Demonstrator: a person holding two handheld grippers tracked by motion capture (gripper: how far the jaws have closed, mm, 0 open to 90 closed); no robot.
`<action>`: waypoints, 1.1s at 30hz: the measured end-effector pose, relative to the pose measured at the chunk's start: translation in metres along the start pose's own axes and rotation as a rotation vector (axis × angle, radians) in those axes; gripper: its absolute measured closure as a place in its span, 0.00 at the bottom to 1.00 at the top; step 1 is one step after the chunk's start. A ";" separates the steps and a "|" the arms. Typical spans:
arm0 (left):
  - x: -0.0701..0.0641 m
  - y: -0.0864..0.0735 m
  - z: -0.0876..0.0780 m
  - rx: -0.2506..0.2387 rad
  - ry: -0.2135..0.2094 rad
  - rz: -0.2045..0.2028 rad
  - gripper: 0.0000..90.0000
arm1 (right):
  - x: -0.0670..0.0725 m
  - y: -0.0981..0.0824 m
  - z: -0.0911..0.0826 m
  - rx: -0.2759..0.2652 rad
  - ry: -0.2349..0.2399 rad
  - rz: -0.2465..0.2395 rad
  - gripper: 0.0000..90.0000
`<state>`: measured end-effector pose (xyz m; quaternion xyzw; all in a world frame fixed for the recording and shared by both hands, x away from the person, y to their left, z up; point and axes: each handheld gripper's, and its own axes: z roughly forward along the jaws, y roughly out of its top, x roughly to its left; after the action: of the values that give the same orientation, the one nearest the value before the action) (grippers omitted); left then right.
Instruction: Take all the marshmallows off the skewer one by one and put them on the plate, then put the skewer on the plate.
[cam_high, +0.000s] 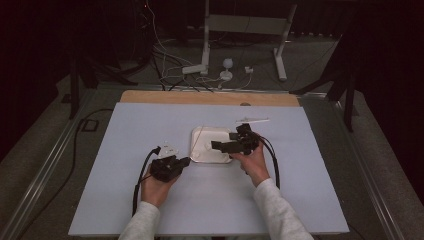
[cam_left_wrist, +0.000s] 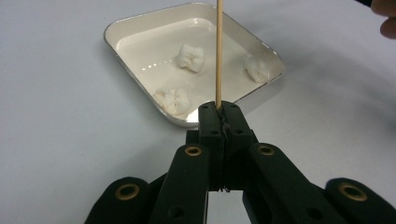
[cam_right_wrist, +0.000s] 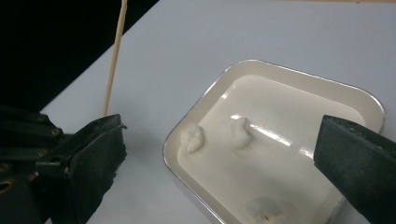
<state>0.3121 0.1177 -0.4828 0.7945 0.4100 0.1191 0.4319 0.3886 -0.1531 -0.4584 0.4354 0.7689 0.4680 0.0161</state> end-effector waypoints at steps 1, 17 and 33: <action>0.000 0.001 0.001 -0.003 -0.003 -0.006 1.00 | 0.001 -0.001 0.000 0.004 -0.005 -0.013 0.00; 0.007 0.018 0.019 -0.015 -0.020 -0.095 1.00 | 0.002 -0.021 -0.026 0.010 -0.028 -0.141 0.00; 0.012 0.029 0.045 -0.002 -0.029 -0.120 1.00 | 0.002 -0.046 -0.062 -0.030 -0.037 -0.217 0.00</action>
<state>0.3606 0.0919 -0.4894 0.7697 0.4506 0.0818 0.4449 0.3306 -0.2040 -0.4572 0.3581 0.8040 0.4666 0.0875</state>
